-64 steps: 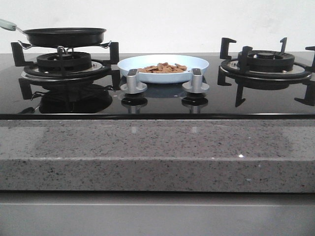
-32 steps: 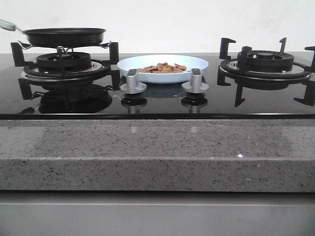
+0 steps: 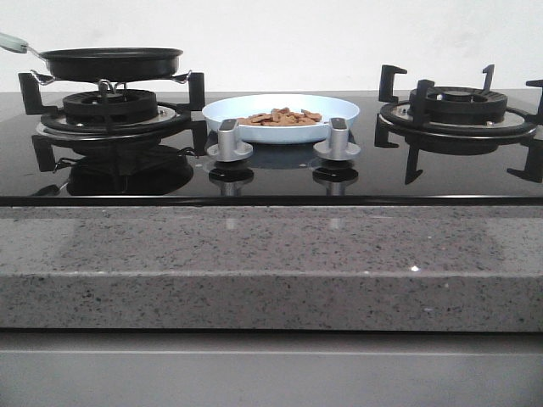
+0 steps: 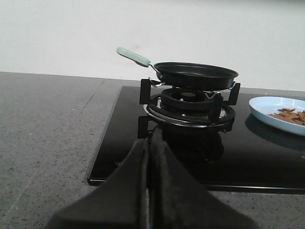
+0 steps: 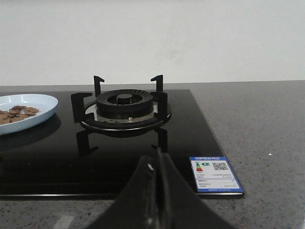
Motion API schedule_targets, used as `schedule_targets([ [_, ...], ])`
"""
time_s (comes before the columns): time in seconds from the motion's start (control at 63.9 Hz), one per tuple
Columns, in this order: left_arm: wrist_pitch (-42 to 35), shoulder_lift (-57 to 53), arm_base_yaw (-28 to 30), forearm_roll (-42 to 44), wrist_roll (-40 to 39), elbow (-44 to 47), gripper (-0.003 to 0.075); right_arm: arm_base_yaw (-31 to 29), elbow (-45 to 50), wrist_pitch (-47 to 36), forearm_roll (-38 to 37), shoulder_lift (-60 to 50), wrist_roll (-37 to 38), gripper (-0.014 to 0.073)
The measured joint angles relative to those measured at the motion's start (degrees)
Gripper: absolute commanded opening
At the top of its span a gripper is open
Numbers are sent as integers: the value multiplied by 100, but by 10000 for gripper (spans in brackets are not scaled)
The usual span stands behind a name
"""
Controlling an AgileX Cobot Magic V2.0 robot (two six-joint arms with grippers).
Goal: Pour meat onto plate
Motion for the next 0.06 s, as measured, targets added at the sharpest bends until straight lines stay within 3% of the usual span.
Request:
schedule_targets([
  [0.063, 0, 0, 0, 3, 0, 0, -20, 0, 0, 0, 0, 0, 0, -69],
])
